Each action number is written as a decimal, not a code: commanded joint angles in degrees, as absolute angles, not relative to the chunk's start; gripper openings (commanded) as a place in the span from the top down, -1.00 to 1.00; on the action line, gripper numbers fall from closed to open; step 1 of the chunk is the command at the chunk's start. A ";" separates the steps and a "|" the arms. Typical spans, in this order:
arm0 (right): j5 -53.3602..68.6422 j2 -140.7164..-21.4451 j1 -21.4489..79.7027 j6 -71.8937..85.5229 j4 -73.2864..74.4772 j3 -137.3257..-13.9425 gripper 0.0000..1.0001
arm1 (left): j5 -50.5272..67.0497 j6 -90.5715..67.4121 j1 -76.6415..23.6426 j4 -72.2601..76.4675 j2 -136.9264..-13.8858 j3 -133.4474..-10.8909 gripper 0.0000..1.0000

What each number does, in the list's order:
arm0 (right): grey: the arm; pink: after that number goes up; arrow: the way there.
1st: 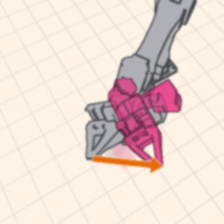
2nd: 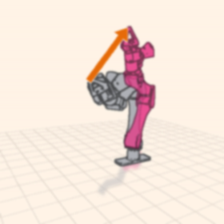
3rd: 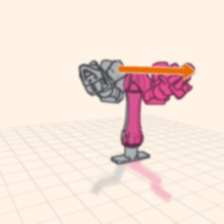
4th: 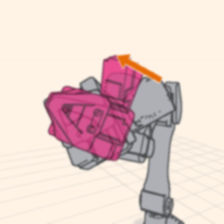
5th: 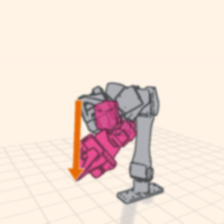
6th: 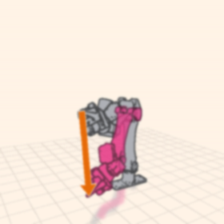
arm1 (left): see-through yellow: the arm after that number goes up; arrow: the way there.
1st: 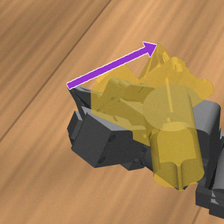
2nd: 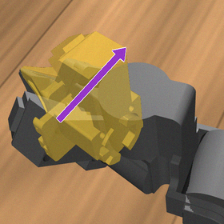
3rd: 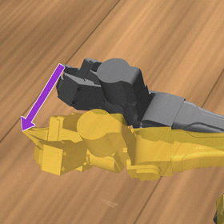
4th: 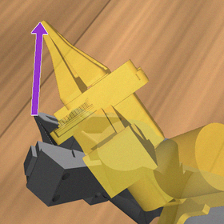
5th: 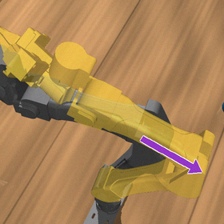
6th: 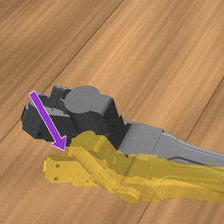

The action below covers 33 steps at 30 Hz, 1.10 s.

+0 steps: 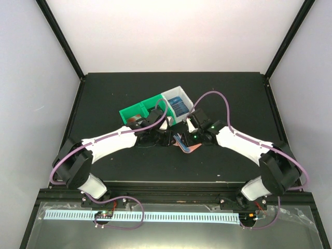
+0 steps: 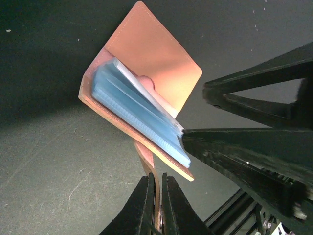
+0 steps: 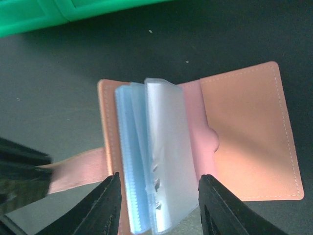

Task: Put the credit cards into the card holder
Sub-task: Open the card holder at the center of the board.

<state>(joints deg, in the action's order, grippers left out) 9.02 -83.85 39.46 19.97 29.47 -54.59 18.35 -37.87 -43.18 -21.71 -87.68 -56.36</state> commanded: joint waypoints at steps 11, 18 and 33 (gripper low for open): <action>5.45 -89.53 39.55 20.92 28.47 -54.30 0.20 | 19.51 -36.66 -42.89 -23.12 -87.41 -58.36 0.97; 1.96 -92.00 39.54 21.09 29.19 -54.48 0.21 | 19.61 -36.58 -42.93 -23.15 -87.80 -58.36 0.97; -19.18 -91.56 39.55 27.59 35.08 -56.84 -0.15 | 15.69 -35.77 -42.89 -25.14 -89.28 -57.83 0.97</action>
